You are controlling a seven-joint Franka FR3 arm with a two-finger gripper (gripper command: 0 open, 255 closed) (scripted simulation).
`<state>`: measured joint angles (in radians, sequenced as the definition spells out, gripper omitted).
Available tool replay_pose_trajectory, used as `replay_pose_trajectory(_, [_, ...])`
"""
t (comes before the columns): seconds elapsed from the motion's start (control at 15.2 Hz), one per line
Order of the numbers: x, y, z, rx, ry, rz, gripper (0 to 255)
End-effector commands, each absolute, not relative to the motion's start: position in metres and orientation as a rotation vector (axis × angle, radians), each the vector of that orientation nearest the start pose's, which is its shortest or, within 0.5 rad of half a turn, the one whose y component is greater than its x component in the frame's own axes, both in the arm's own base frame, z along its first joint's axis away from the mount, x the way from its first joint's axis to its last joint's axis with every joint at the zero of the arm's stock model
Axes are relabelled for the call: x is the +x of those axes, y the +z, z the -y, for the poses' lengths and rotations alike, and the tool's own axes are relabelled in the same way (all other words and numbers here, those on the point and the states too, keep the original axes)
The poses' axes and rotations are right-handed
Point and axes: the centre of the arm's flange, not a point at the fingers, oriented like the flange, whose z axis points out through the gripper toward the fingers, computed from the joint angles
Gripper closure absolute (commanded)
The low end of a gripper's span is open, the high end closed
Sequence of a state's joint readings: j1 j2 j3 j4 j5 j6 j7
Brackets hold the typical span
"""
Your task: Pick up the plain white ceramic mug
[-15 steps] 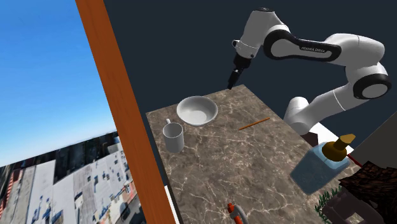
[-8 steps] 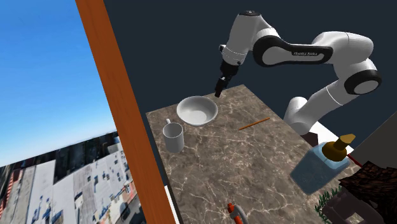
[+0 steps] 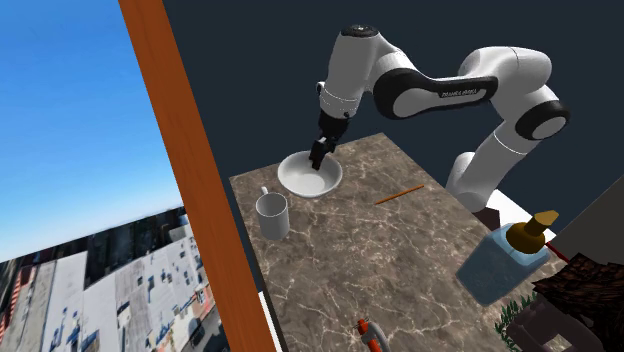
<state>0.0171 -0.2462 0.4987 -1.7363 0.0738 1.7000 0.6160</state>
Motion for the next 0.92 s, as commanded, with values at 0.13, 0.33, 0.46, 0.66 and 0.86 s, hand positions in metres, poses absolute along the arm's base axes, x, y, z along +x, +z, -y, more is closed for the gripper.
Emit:
replay_pose_trajectory(0.13, [0.437,0.668,-0.332,-3.077,-0.262,-0.178,0])
replay_pose_trajectory(0.33, [0.453,0.668,-0.37,-3.087,-0.256,-0.187,0])
replay_pose_trajectory(0.46, [0.464,0.668,-0.395,-3.094,-0.251,-0.193,0])
replay_pose_trajectory(0.66, [0.48,0.668,-0.43,-3.103,-0.246,-0.202,0])
replay_pose_trajectory(0.86, [0.48,0.652,-0.43,-3.103,-0.246,-0.202,0])
